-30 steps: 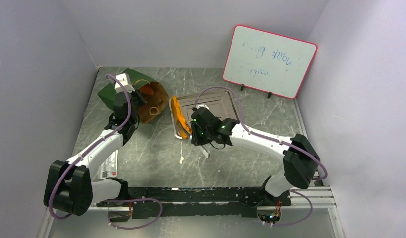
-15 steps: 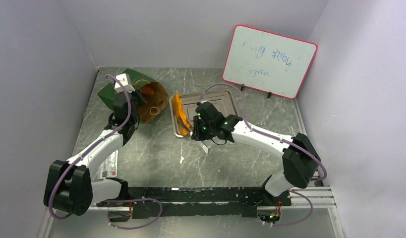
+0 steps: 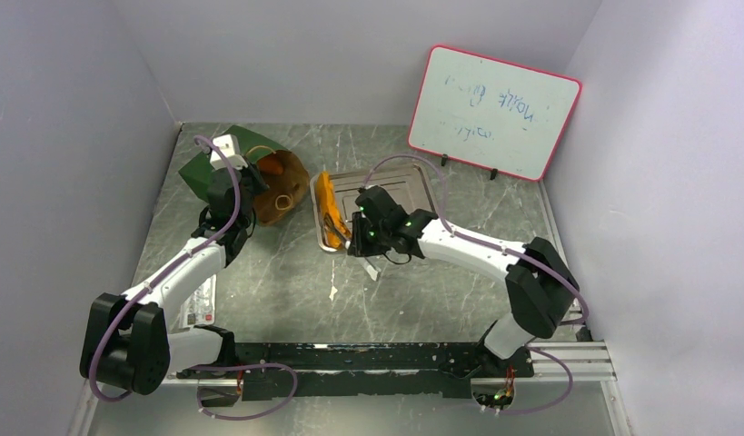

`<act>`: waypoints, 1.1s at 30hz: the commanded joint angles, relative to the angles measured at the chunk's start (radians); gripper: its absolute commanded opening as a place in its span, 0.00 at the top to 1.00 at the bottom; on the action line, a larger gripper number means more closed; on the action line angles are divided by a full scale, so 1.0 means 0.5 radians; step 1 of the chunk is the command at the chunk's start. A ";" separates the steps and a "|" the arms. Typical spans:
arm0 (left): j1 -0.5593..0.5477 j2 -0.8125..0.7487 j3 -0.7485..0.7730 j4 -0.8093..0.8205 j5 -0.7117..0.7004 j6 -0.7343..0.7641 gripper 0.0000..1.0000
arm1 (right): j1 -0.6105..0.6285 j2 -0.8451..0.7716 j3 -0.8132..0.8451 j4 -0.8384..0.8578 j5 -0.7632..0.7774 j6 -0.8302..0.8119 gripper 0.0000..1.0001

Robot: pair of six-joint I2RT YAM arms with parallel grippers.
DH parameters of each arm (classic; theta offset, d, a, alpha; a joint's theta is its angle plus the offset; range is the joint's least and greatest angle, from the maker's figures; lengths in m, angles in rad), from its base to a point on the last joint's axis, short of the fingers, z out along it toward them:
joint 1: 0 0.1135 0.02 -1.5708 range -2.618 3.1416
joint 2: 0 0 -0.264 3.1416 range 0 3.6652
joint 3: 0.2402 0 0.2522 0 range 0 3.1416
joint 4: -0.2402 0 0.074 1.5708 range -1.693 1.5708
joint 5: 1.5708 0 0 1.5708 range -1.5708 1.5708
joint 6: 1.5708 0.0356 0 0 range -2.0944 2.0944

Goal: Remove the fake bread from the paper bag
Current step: Place the fake bread in the container.

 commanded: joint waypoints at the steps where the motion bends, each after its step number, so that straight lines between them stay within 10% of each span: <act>1: 0.015 0.002 0.047 0.080 0.051 -0.025 0.93 | -0.012 0.053 0.066 0.094 -0.018 0.010 0.73; 8: 0.015 0.018 0.050 0.088 0.049 -0.025 0.93 | -0.015 0.043 0.050 0.102 -0.010 0.026 0.51; 33: 0.015 0.031 0.014 0.092 0.043 -0.086 0.93 | 0.240 0.148 -0.087 0.134 0.363 -0.034 0.45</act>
